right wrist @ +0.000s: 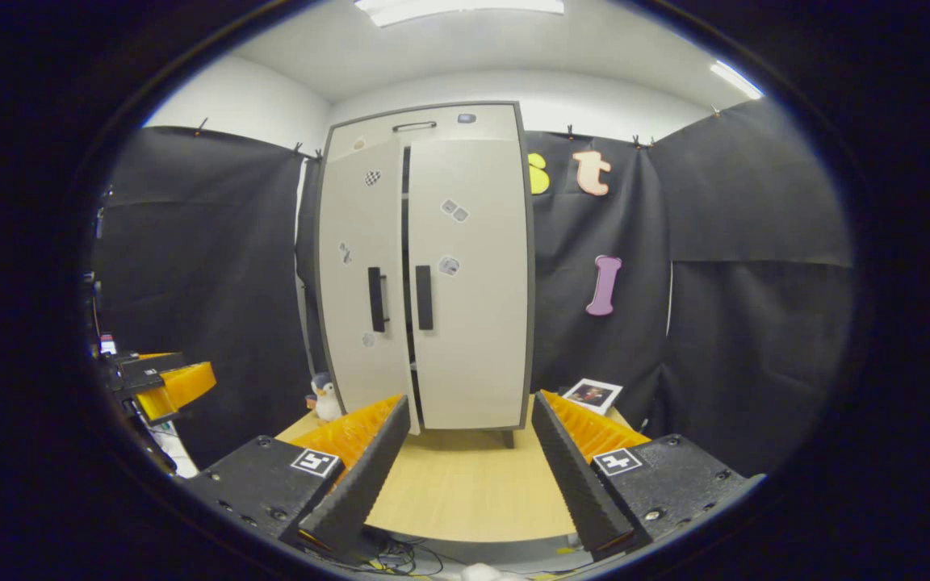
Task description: Grab one shoe with the right hand and put it into the shoe cabinet, grab the other shoe with the left hand and put it into the shoe cabinet; then close the right door with the right hand and the left door with the left hand.
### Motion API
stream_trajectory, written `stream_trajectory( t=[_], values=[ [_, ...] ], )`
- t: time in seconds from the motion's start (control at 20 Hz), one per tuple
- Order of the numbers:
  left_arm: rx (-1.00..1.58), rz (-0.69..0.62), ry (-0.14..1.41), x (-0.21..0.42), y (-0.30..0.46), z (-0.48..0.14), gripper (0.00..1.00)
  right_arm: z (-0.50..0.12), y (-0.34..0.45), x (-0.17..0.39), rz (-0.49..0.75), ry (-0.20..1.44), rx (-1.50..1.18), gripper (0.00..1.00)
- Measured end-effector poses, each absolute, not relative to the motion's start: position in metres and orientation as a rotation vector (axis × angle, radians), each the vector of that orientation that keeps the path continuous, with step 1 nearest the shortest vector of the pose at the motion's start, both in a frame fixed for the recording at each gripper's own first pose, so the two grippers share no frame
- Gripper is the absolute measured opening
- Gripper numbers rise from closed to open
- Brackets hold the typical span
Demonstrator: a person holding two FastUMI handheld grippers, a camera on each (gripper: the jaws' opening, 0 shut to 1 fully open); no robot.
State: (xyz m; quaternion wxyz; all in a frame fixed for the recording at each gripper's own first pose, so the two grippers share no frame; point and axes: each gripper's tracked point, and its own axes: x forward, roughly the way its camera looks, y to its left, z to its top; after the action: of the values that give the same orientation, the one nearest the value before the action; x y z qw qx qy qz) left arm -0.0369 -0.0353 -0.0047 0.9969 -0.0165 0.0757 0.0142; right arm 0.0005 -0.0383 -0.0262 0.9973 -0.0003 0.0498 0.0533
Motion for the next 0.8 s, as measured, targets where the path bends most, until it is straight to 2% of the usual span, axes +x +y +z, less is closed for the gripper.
stream_trajectory(
  t=[0.8],
  values=[
    [-0.025, 0.004, 0.127, -0.036, -0.035, 0.003, 0.96, -0.014, -0.047, -0.007, 0.055, 0.064, -0.015, 0.99]
  ],
)
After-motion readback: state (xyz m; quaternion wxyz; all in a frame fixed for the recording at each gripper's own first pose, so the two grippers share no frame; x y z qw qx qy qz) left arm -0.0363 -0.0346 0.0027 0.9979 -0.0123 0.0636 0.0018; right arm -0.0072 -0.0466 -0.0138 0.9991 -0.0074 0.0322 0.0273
